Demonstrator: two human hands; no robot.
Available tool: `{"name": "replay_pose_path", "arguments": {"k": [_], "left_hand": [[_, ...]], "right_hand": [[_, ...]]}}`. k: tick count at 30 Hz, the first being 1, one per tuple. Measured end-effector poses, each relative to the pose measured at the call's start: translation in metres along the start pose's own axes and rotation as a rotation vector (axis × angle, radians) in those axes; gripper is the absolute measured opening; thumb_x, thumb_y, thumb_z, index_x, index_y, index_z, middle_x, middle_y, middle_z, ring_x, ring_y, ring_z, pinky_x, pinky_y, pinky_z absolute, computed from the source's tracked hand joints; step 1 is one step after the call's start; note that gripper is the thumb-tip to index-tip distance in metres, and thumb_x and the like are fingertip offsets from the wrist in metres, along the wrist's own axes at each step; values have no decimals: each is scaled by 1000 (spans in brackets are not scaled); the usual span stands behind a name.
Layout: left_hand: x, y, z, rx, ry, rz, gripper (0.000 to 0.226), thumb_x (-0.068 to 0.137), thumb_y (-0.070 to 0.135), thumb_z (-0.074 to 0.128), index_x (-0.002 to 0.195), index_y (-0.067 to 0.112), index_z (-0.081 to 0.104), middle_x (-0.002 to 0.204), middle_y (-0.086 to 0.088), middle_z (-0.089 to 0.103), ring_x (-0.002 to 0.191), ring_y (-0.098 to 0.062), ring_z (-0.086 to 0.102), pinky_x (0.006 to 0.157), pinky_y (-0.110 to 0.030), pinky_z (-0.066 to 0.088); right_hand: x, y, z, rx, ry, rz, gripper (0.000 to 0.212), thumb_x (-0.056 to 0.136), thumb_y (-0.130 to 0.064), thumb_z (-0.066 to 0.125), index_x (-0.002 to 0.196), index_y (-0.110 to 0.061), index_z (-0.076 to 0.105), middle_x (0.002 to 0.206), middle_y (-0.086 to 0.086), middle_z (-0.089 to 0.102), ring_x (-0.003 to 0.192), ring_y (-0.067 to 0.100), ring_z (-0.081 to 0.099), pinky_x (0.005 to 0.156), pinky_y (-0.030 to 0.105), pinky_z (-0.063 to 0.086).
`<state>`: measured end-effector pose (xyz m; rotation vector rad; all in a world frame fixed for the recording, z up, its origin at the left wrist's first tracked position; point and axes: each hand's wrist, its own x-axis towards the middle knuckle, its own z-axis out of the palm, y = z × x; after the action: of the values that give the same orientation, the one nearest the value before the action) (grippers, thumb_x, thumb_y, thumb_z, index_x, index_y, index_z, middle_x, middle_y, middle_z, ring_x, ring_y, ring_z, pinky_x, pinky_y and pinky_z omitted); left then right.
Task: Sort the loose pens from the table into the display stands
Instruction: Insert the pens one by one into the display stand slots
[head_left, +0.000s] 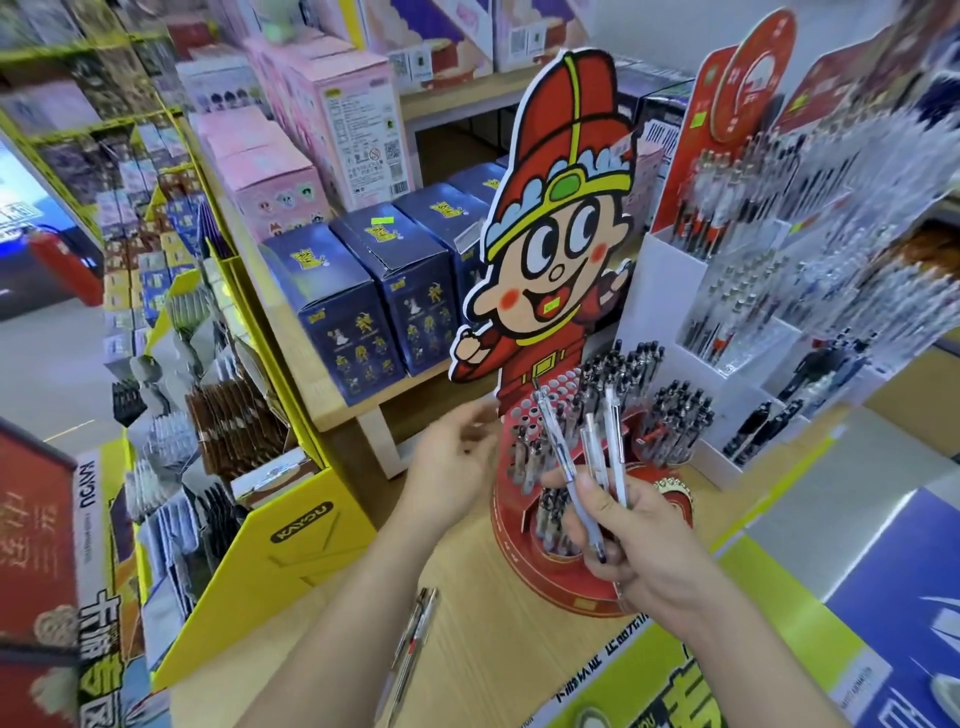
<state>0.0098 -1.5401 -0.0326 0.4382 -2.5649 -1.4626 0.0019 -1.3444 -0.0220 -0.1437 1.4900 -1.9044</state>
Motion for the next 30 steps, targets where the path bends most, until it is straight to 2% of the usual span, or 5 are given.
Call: {"name": "replay_pose_path", "arguments": {"k": [4, 8, 15, 22, 30], "left_hand": [[-13, 46, -28, -586, -113, -110, 26, 98, 26, 50, 119, 21, 63, 101, -1, 73, 76, -10, 62, 66, -19, 51], [-13, 62, -35, -486, -156, -40, 17, 95, 14, 56, 106, 12, 69, 90, -7, 74, 70, -12, 60, 64, -21, 51], [4, 79, -52, -313, 353, 159, 6, 83, 15, 72, 88, 19, 73, 75, 1, 73, 70, -12, 69, 65, -21, 57], [18, 52, -7, -33, 239, 119, 8, 86, 22, 70, 92, 26, 75, 77, 22, 67, 77, 3, 62, 75, -17, 52], [23, 43, 1, 157, 59, 169, 22, 95, 22, 59, 113, 21, 71, 94, 16, 68, 90, 2, 62, 89, -27, 53]], "right_hand": [[3, -2, -1, -42, -91, 1, 34, 88, -34, 57, 105, -10, 72, 60, 7, 53, 44, 8, 27, 40, 21, 15], [5, -2, 3, -68, -134, 16, 31, 86, -38, 60, 99, -13, 74, 65, 10, 56, 44, 8, 27, 38, 18, 17], [6, -19, -22, 57, 95, -18, 36, 91, -42, 49, 113, -22, 70, 77, 7, 55, 46, 9, 24, 39, 19, 12], [7, -18, -32, 118, 110, -5, 28, 101, -20, 45, 113, -12, 69, 74, 8, 54, 45, 8, 29, 33, 15, 21], [7, -21, -38, 99, 89, 21, 27, 100, -20, 46, 110, -11, 69, 73, 8, 52, 47, 9, 28, 33, 16, 20]]}}
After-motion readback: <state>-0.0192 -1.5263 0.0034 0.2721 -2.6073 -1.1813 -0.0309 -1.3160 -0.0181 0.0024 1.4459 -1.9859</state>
